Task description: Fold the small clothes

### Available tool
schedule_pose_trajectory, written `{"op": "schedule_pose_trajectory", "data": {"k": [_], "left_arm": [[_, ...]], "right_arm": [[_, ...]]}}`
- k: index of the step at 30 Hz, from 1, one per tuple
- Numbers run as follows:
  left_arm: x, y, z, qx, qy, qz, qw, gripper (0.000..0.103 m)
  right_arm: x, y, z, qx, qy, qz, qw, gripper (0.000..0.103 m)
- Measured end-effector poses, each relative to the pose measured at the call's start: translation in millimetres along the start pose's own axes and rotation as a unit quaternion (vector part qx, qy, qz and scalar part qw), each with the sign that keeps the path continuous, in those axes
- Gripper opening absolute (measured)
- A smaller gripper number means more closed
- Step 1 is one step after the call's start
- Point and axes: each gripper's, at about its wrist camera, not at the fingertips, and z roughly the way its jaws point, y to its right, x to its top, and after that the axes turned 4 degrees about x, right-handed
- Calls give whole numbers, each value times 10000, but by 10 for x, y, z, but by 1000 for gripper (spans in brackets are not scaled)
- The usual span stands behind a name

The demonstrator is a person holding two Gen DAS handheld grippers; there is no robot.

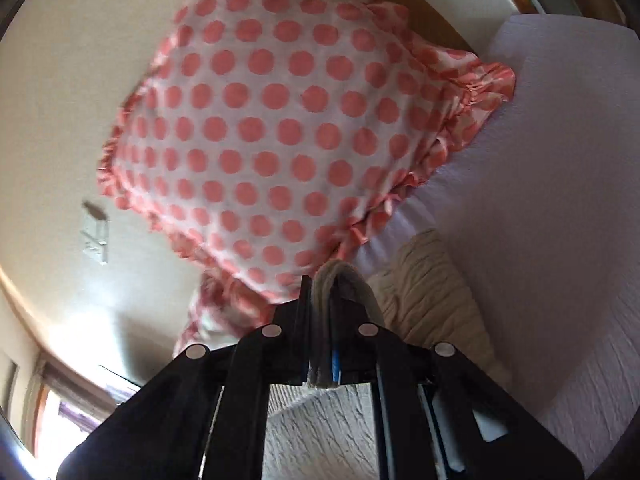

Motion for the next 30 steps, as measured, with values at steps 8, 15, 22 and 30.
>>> {"op": "schedule_pose_trajectory", "data": {"k": [8,15,22,30], "left_arm": [[188,-132,490,112,-232,-363,9990,21],[139,-474,-86,-238,225,-598,9977,62],[-367,-712,-119,-587,-527,-578,9952,73],[-474,-528,222,-1222,-796,-753,9864,80]], "right_arm": [[268,183,397,2,-431,911,9949,60],[180,-184,-111,700,-106,-306,9970,76],[-539,-308,181,349,-1476,-1357,9791,76],[-696,-279,201,442,-1119,-1504,9813,84]]}}
